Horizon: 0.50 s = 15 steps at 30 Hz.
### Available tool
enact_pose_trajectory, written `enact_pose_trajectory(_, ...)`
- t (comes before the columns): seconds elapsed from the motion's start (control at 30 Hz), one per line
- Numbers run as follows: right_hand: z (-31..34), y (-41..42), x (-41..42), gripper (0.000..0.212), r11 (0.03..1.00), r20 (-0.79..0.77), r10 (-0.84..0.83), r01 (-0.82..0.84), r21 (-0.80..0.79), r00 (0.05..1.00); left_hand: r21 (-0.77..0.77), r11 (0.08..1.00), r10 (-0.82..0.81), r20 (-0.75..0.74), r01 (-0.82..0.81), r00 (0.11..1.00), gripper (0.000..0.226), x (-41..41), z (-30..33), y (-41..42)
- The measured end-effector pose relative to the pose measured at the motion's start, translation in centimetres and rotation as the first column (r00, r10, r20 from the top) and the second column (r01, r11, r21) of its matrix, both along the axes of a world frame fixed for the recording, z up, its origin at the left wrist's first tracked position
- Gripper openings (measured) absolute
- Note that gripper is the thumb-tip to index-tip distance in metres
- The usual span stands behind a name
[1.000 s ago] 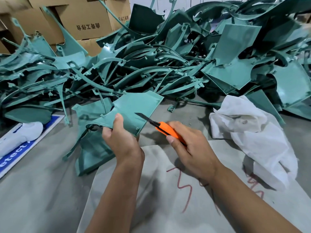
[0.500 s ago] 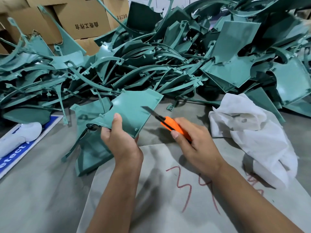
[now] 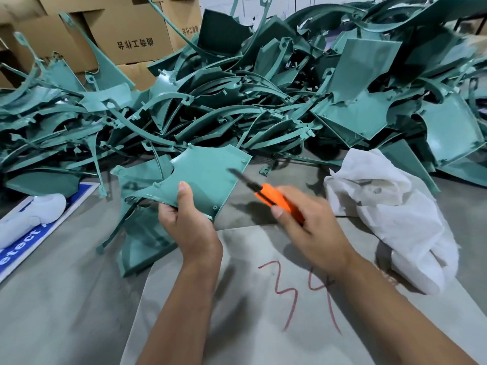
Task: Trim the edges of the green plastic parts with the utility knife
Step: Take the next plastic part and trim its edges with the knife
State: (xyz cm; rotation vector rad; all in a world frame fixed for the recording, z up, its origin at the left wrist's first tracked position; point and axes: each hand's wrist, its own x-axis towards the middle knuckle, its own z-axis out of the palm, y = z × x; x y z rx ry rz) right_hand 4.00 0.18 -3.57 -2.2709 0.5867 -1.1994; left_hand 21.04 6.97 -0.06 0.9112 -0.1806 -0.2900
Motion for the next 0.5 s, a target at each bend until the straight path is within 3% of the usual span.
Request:
enact_pose_trajectory(0.07, -0.3, 0.7, 0.5, 0.015, 0.994, -0.056, 0.106, -0.106, -0.006, 0.993, -0.012, 1.0, -0.02, 0.02, 0.02, 1.0, 0.009, 0.1, -0.2, -0.1)
enact_pose_trajectory(0.2, -0.2, 0.2, 0.4, 0.014, 0.996, -0.032, 0.09, -0.089, 0.027, 0.995, -0.028, 0.999, -0.046, 0.009, 0.046, 0.999, 0.01, 0.0, -0.2, 0.0)
enact_pose_trajectory(0.5, -0.2, -1.5, -0.6, 0.012, 0.967, 0.013, -0.238, 0.235, 0.103, 0.971, -0.062, 0.994, -0.089, 0.032, 0.091, 0.996, 0.017, -0.3, 0.1, 0.4)
